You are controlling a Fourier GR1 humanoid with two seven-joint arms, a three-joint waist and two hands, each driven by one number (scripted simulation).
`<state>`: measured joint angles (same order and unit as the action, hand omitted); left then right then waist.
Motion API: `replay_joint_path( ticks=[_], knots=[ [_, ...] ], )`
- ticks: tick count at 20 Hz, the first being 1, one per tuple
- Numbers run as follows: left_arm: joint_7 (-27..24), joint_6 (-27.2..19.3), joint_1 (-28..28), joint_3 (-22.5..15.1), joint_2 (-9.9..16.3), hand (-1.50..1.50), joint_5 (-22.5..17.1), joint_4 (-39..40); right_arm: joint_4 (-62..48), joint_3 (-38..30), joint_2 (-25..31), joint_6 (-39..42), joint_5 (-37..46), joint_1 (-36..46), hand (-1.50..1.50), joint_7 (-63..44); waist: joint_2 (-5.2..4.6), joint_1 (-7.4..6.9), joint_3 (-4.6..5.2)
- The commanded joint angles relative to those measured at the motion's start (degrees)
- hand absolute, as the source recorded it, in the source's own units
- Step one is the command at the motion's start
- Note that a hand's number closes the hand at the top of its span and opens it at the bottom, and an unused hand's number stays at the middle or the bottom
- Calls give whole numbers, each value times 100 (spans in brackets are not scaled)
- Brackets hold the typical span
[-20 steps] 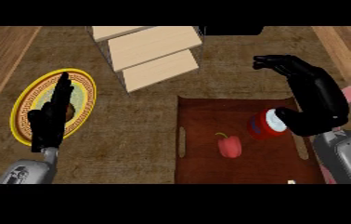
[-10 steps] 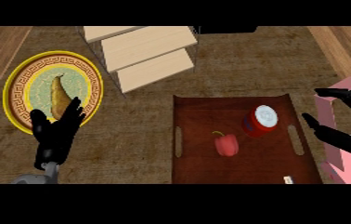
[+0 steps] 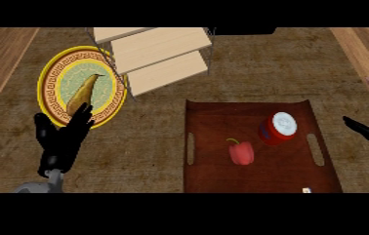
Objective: Pick the bell pepper from the tray and place it in the tiered shelf
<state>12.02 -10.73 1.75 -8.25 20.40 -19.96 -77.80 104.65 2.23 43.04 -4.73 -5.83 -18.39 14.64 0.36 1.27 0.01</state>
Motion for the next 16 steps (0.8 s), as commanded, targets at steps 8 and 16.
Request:
replay_joint_path(
  ticks=[8, 16],
  knots=[
    [-137, 207, -305, -15, -69, 0, 110, 58, 2418, 1098, 113, -516, 1753, -39, -150, -3645, -38, -184, 13],
    [-87, 466, 87, 141, -56, 0, 70, 371, 2497, 2147, -512, -168, 3402, 1574, -150, -6455, -52, -229, 16]
  ],
)
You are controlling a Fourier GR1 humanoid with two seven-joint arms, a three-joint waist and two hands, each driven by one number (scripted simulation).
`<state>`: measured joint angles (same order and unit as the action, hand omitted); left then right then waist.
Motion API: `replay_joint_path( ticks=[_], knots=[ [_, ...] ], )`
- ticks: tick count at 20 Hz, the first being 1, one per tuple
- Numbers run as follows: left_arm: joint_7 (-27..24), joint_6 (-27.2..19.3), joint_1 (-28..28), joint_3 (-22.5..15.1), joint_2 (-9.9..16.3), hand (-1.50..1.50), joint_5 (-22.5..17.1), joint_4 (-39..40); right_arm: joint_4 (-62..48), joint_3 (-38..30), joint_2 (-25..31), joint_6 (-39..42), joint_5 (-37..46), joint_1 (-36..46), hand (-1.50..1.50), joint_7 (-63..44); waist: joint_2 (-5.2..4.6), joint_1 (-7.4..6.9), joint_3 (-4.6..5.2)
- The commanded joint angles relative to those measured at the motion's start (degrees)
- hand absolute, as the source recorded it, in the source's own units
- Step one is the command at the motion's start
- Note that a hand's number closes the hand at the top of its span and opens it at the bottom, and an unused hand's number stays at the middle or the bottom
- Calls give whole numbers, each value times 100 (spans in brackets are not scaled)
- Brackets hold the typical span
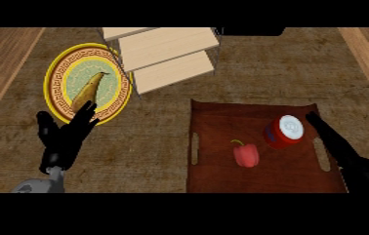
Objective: Pick the bell pepper from the tray and place it in the tiered shelf
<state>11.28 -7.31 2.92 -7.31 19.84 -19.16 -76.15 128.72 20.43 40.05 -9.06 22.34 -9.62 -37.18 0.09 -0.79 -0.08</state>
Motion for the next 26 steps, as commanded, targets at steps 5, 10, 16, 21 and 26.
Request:
replay_joint_path(
  ticks=[5, 10, 16, 21, 26],
  knots=[
    [341, -183, -101, -15, -117, 0, 159, -238, -496, 1221, -1185, 791, 1338, 1469, -150, -2291, -10, -5, 15],
    [543, 148, 242, 307, 116, 0, 3, -50, -1257, 1890, -1944, 1090, 2065, 1889, -150, -2618, -9, 34, 13],
    [-116, 139, -32, 250, -350, 0, 341, 414, -1615, 1657, -2246, 1049, 2494, 1533, -150, -2530, -9, 81, 11],
    [449, 46, -244, 402, -196, 0, 379, -335, -1356, 1762, -2329, 1154, 2988, 1082, -150, -2542, 2, 82, 9],
    [350, -184, -214, 160, -732, 0, 745, -296, -2021, 1529, -2581, 908, 3212, 1028, -150, -1936, -5, 83, 8]
  ],
)
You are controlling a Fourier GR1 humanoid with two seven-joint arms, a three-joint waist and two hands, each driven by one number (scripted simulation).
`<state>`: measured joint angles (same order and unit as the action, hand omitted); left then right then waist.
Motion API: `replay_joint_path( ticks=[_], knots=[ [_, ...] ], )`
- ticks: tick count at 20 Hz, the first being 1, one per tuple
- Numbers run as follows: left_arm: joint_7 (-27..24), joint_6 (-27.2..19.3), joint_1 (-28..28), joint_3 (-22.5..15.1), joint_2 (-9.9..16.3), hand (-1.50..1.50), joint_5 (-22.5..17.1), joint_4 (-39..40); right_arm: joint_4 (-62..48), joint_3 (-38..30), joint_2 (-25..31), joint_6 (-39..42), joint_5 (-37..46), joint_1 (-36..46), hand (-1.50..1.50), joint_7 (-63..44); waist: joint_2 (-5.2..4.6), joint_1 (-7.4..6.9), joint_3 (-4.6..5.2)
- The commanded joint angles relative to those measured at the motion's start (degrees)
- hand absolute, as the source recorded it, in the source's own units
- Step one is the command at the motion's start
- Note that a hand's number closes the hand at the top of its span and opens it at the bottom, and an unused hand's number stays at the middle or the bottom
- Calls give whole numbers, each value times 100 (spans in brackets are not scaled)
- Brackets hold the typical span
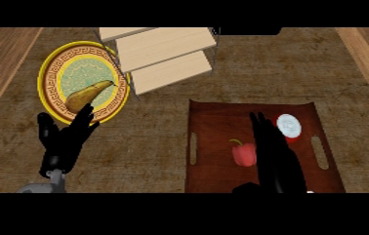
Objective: Pick the bell pepper from the tray and place it in the tiered shelf
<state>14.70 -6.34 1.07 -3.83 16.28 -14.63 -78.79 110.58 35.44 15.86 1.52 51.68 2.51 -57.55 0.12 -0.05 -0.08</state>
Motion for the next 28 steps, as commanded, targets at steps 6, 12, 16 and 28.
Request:
replay_joint_path(
  ticks=[6, 12, 16, 28],
  knots=[
    [-264, 336, 469, 461, -68, 0, 140, 830, -769, -299, -477, -50, 502, -53, -150, 241, -14, 21, 10],
    [424, 193, 25, 229, -243, 0, 271, -214, -1525, -670, -647, -229, 824, 160, -150, 577, -10, -11, 7],
    [47, 102, -123, 144, -543, 0, 640, -26, -1513, -806, -702, -445, 991, -48, -150, 965, -9, 0, 8],
    [151, 616, -66, 640, -331, 0, 472, 7, -2990, -1382, -1134, -825, 821, 599, -150, 2147, -12, -23, 7]
  ],
)
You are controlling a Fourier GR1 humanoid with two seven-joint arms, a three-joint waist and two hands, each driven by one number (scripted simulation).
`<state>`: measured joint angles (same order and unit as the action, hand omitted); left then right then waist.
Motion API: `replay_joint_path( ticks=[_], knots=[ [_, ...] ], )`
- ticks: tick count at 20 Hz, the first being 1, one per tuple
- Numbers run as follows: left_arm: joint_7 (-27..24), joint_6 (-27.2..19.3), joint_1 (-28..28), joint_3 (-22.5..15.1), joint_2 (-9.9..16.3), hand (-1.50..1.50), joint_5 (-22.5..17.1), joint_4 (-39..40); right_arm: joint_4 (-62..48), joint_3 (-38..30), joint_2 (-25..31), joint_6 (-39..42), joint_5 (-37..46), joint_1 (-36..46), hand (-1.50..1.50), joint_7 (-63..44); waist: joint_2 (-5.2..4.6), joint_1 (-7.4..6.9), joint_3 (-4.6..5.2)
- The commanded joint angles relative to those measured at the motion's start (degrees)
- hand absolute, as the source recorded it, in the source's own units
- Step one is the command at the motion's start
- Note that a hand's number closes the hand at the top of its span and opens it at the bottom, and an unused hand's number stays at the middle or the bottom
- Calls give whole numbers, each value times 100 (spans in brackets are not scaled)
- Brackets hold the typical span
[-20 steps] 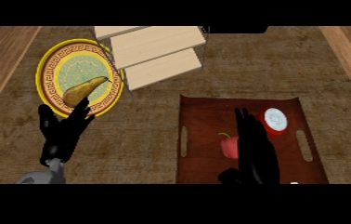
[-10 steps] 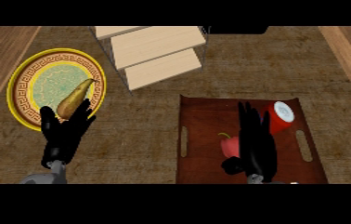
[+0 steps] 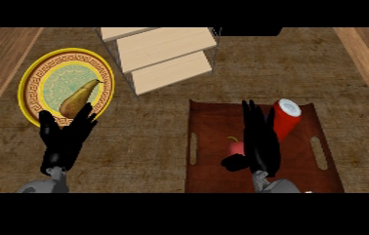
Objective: Pick the bell pepper from the tray and place it in the tiered shelf
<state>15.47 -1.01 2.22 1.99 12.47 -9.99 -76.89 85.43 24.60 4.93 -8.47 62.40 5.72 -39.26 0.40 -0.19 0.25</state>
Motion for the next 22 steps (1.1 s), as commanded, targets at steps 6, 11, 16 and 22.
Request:
replay_joint_path(
  ticks=[6, 11, 16, 22],
  knots=[
    [-130, 47, 177, 58, -105, 0, 90, 427, -467, 294, -102, 1071, -147, 298, 150, 454, -42, 17, -24],
    [197, 28, 47, 87, -95, 0, 117, -92, -667, 447, -364, 297, 129, 8, 150, 919, -38, 9, -26],
    [400, -167, 9, 28, -225, 0, 184, -353, 636, 915, -95, 11, 424, -661, 150, 1093, -24, 41, -26],
    [114, 80, 175, -51, -214, 0, 191, -37, -5, 2120, -488, 1320, -1709, 1090, 150, 1032, -125, -357, -29]
  ],
)
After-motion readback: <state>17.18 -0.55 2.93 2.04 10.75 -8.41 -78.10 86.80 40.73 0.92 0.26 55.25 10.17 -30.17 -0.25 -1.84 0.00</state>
